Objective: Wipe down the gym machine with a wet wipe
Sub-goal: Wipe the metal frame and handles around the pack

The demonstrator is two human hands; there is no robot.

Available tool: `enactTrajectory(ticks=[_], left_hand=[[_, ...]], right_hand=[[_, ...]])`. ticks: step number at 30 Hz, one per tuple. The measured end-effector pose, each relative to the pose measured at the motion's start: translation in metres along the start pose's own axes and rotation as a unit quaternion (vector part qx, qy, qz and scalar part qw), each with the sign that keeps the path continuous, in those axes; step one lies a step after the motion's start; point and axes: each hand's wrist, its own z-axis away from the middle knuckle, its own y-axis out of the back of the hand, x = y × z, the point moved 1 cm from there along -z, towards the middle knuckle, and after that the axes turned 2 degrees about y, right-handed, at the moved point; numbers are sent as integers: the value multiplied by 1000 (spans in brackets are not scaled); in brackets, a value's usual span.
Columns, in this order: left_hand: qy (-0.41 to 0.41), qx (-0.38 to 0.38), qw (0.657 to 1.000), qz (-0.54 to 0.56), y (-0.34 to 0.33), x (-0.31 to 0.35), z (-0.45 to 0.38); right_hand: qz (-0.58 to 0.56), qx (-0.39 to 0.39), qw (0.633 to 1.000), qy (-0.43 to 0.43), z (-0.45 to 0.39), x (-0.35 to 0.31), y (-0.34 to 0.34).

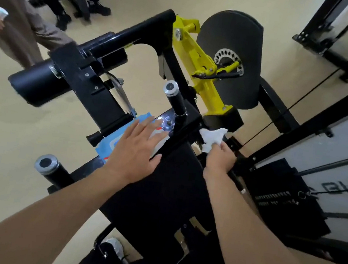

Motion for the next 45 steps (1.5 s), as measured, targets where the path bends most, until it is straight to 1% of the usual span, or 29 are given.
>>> enactTrajectory(ticks=[2, 3, 4, 6, 8, 9, 11, 13, 16, 18, 21, 23, 27, 29, 33, 35, 37, 38, 39, 42, 43, 45], left_hand=[[-7, -33, 999, -33, -6, -4, 1], [-15, -41, 998, -48, -9, -6, 2], [-25, -44, 997, -62, -12, -9, 2], [-42, -39, 995, -82, -15, -13, 3], [-50, -33, 994, -93, -18, -17, 4], [-52, -31, 993, -98, -20, -18, 5], [-53, -25, 992, -110, -23, -18, 6], [-53, -15, 992, -118, -25, -16, 6], [-54, -2, 991, -122, -25, -15, 6], [-53, 7, 990, -128, -26, -13, 7], [-49, 28, 990, -130, -28, -12, 8], [-53, 37, 989, -132, -29, -12, 8], [-61, 63, 987, -133, -32, -13, 11], [-66, 65, 986, -138, -33, -12, 11], [-61, 48, 987, -144, -33, -12, 11], [-62, 43, 986, -149, -34, -13, 11], [-64, 44, 985, -153, -34, -14, 11], [-66, 41, 985, -154, -35, -14, 11], [-66, 39, 985, -154, -35, -14, 11], [-67, 41, 985, -151, -36, -14, 12], [-68, 43, 985, -150, -37, -15, 11], [-70, 53, 985, -145, -38, -16, 12]], right_hand=[[-61, -17, 992, -110, 17, 23, -21], [-70, -31, 989, -126, 27, 30, -30], [-67, -53, 990, -115, 39, 35, -39], [-47, -115, 990, -62, 71, 33, -51], [-34, -197, 980, -27, 94, 37, -58], [-20, -225, 974, -13, 98, 40, -59], [-18, -251, 968, 21, 91, 40, -60], [-37, -246, 967, 53, 69, 38, -63], [-11, -221, 973, 73, 51, 41, -66], [11, -214, 973, 88, 67, 54, -63], [24, -236, 963, 129, 99, 69, -59], [35, -228, 963, 141, 92, 65, -60], [52, -184, 976, 102, 38, 38, -68], [50, -176, 978, 97, 32, 36, -70], [20, -216, 972, 91, 92, 74, -63], [-24, -228, 971, 66, 109, 78, -60], [-135, -199, 971, 2, 89, 59, -67], [-192, -171, 965, -47, 74, 48, -72], [-214, -131, 964, -91, 58, 37, -76], [-164, -47, 975, -145, 28, 16, -81], [-143, -19, 980, -137, 28, 15, -83], [-93, 27, 991, -92, 43, 19, -87]])
